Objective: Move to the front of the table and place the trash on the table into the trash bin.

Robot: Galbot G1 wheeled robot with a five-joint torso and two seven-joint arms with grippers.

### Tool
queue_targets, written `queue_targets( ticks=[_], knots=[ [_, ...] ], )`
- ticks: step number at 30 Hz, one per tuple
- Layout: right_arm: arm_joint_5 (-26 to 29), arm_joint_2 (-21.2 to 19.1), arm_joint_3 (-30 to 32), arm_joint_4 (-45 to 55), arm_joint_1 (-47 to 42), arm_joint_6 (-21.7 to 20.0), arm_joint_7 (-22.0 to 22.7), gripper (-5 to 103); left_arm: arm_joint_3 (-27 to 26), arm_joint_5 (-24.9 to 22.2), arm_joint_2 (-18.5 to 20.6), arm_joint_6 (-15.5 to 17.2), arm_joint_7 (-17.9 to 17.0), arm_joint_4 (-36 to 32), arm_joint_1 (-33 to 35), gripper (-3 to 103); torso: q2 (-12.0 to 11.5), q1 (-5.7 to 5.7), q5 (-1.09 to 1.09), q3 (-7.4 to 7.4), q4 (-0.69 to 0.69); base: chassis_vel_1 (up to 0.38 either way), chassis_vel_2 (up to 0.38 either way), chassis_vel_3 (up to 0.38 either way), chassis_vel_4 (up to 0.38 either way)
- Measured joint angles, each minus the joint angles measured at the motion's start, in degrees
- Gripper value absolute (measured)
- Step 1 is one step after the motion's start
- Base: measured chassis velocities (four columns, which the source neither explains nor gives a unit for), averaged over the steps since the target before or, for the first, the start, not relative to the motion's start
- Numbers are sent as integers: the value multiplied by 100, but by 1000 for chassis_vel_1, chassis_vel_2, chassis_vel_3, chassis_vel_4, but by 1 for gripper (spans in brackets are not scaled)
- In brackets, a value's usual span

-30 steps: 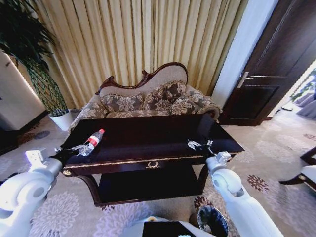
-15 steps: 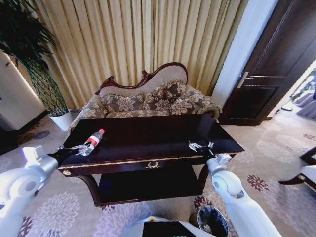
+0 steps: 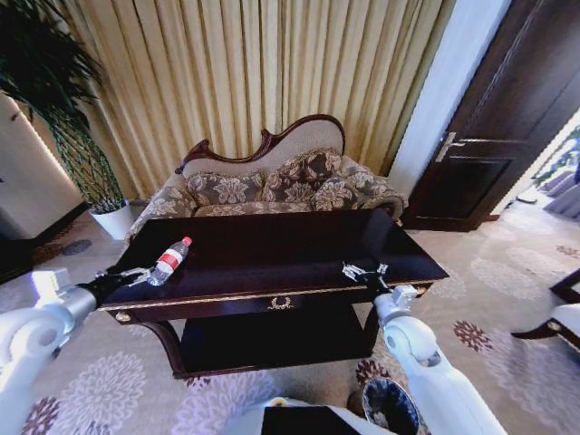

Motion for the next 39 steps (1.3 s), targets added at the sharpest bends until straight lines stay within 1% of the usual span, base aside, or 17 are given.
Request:
queue_targets(
  ticks=[8, 10, 11, 14, 18, 23, 39],
  knots=[
    [2, -5, 21, -13, -3, 34, 0, 100, 344, 57, 65, -26, 31, -3, -393, 100, 0, 0, 0, 0, -1, 0, 0, 0, 0],
    [9, -19, 28, -13, 8, 36, 0, 100, 535, 60, 63, -26, -111, -14, -527, 100, 0, 0, 1, 0, 0, 0, 0, 0, 0],
    [9, -19, 28, -13, 8, 36, 0, 100, 535, 60, 63, -26, -111, -14, -527, 100, 0, 0, 1, 0, 0, 0, 0, 0, 0],
    [14, -26, 27, -17, 22, 38, 0, 100, 767, 78, 35, -24, -270, 18, -692, 100, 0, 0, 0, 0, 0, 0, 0, 0, 0],
    [16, -22, 23, -46, 31, 41, 0, 100, 956, 96, 17, -18, -399, 20, -815, 100, 0, 0, 0, 0, 0, 0, 0, 0, 0],
    [10, -2, 8, -94, 34, 95, 0, 100, 1060, 122, 21, -12, -492, 44, -863, 100, 0, 0, 1, 0, 0, 0, 0, 0, 0],
    [-83, 112, -80, -214, 53, 221, 0, 100, 1273, 393, -165, -5, -493, 108, -804, 100, 0, 0, 0, 0, 0, 0, 0, 0, 0]
  ],
)
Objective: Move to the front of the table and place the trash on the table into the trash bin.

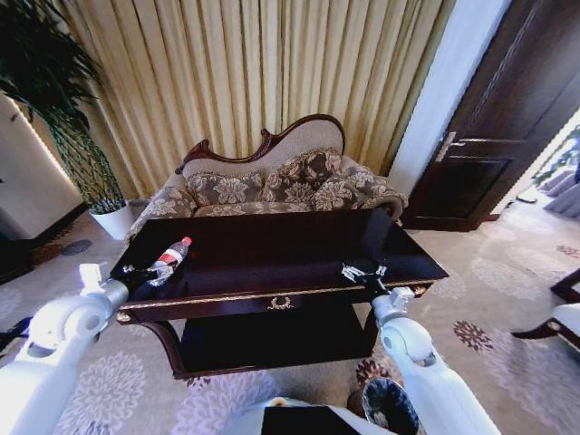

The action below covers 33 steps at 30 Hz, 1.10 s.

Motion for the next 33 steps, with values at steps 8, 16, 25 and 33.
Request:
queue_targets(
  ticks=[8, 16, 25, 33],
  knots=[
    [-1, 5, 4, -18, -12, 40, 0, 100, 137, 153, -97, 3, 3, 13, 15, 100, 0, 0, 0, 0, 0, 0, 0, 0, 0],
    [2, 11, -7, -47, 14, 48, 0, 100, 180, 198, -147, 4, 7, 13, 48, 102, 0, 0, 0, 0, 0, 0, 0, 0, 0],
    [3, 28, -37, -96, 48, 54, 0, 100, 159, 172, -165, 4, 23, -10, 86, 71, 0, 0, 0, 0, 0, 0, 0, 0, 0],
    [3, 44, -4, -108, 40, 67, 0, 100, 139, 300, -176, -100, 25, -128, 91, 49, 0, 0, 0, 0, 0, 0, 0, 0, 0]
  ],
)
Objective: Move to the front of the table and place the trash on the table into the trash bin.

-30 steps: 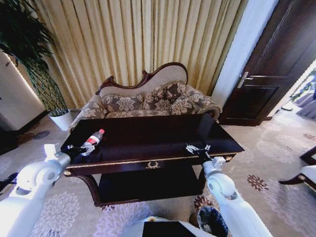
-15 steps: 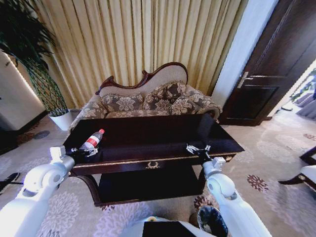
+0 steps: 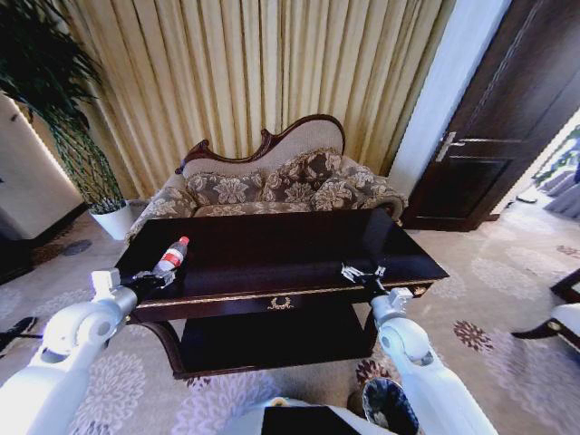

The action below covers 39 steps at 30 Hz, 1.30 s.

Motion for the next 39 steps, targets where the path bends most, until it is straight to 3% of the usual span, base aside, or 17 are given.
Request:
queue_targets(
  ticks=[7, 9, 20, 32, 36, 39],
  knots=[
    [2, 42, 5, -7, 3, 1, -1, 100, -107, 557, -58, -524, 26, -427, 91, 44, 0, 0, 1, 0, 0, 0, 0, 0, 0],
    [3, 85, 2, -5, 13, 2, 0, 100, -221, 800, -78, -890, 174, -619, 186, 44, 0, 0, 1, 0, 0, 0, 0, 0, 0],
    [98, 223, 289, 216, -61, -11, 0, 100, -336, 1404, -413, -1652, 426, -1224, 645, 44, 0, -1, 1, -1, 0, 0, 0, 0, 0],
    [220, 69, 406, 690, -346, -7, 0, 100, -196, 1633, -428, -1919, 481, -1175, 683, 44, 0, 0, 1, 0, 0, 0, 0, 0, 0],
    [368, -24, 427, 933, -483, 19, 0, 100, -172, 1627, -373, -2219, 690, -1089, 679, 44, 0, 0, 1, 0, 1, 0, 0, 0, 0],
    [482, -246, 324, 1370, -629, 12, 0, 100, 8, 1444, -220, -2733, 1075, -896, 535, 44, 0, 0, 0, 0, 0, 0, 0, 0, 0]
  ],
)
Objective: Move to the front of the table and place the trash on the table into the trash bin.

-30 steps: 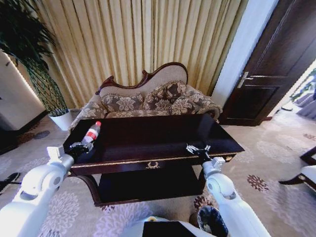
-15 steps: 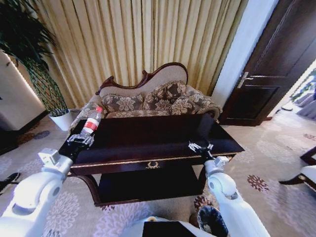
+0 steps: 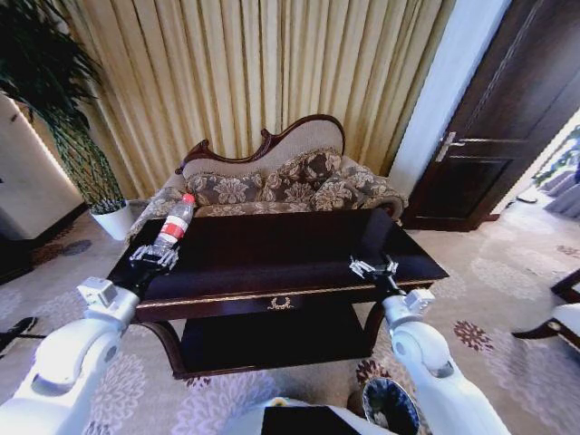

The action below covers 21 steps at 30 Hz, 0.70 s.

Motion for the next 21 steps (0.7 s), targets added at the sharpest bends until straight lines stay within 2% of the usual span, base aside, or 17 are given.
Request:
queue_targets(
  ticks=[4, 6, 9, 11, 17, 21],
  knots=[
    [171, -191, -125, 348, -53, -78, 0, 100, 149, -105, 136, -206, 144, 32, -105, 44, 0, 0, 0, 0, 0, 0, 0, 0, 0],
    [581, -409, -227, 713, -64, -318, -1, 100, 335, -144, 288, -411, 238, 31, -207, 44, 0, 0, 1, 0, 1, 0, 0, 0, 0],
    [836, -529, -276, 891, -55, -444, 0, 100, 491, -131, 362, -530, 269, 23, -269, 44, 0, 0, 0, 0, 0, 0, 0, 0, 0],
    [1153, -673, -328, 1094, -42, -584, 0, 100, 753, 14, 450, -697, 277, -37, -345, 44, 0, 0, 1, 0, 1, 0, 0, 0, 0],
    [1654, -745, -424, 1272, 45, -790, 0, 100, 1185, 177, 470, -790, 253, -187, -545, 44, 0, 0, 1, 0, 0, 0, 0, 0, 0],
    [2348, -724, -481, 1413, 219, -1077, 0, 100, 1644, 489, 460, -875, 226, -249, -745, 44, 0, 0, 1, 0, 1, 0, 0, 0, 0]
  ],
)
